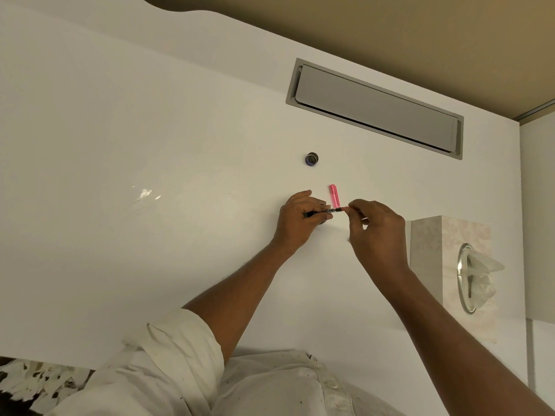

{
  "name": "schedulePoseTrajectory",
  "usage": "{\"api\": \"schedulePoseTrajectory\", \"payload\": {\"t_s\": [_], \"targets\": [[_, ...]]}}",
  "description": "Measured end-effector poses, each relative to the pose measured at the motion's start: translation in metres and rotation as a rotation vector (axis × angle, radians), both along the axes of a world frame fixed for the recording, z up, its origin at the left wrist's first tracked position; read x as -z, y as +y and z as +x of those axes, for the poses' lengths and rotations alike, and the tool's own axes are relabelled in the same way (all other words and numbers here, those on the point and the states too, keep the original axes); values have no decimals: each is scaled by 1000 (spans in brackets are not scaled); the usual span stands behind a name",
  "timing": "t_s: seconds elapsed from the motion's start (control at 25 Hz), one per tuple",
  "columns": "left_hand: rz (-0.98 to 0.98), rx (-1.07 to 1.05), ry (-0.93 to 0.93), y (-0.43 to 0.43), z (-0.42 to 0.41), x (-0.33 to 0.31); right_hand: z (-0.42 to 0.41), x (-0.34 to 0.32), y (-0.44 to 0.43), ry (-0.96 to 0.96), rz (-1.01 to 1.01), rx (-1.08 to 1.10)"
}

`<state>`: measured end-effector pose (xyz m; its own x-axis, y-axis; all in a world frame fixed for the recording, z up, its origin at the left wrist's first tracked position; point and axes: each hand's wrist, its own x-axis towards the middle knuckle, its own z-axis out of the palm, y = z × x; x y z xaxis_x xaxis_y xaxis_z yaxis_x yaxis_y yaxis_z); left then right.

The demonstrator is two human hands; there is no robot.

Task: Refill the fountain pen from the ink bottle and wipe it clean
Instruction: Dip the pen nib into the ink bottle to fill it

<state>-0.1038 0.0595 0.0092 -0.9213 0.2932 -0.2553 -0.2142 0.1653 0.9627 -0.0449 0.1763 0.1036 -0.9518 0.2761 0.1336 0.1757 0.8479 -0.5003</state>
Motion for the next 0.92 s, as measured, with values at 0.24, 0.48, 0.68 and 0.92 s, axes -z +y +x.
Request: {"api": "schedulePoseTrajectory", "payload": {"t_s": [0.24,0.48,0.68,0.92], "targets": [[4,-4,1,0,0,-1,-3,0,0,-34,35,15],[25,-17,-12,0,0,1,-4,2,0,-28,38,30],[13,-9,18,0,0,1,0,3,-1,16,-16,36],[4,-6,14,0,0,2,1,2,1,8,9,2]]}}
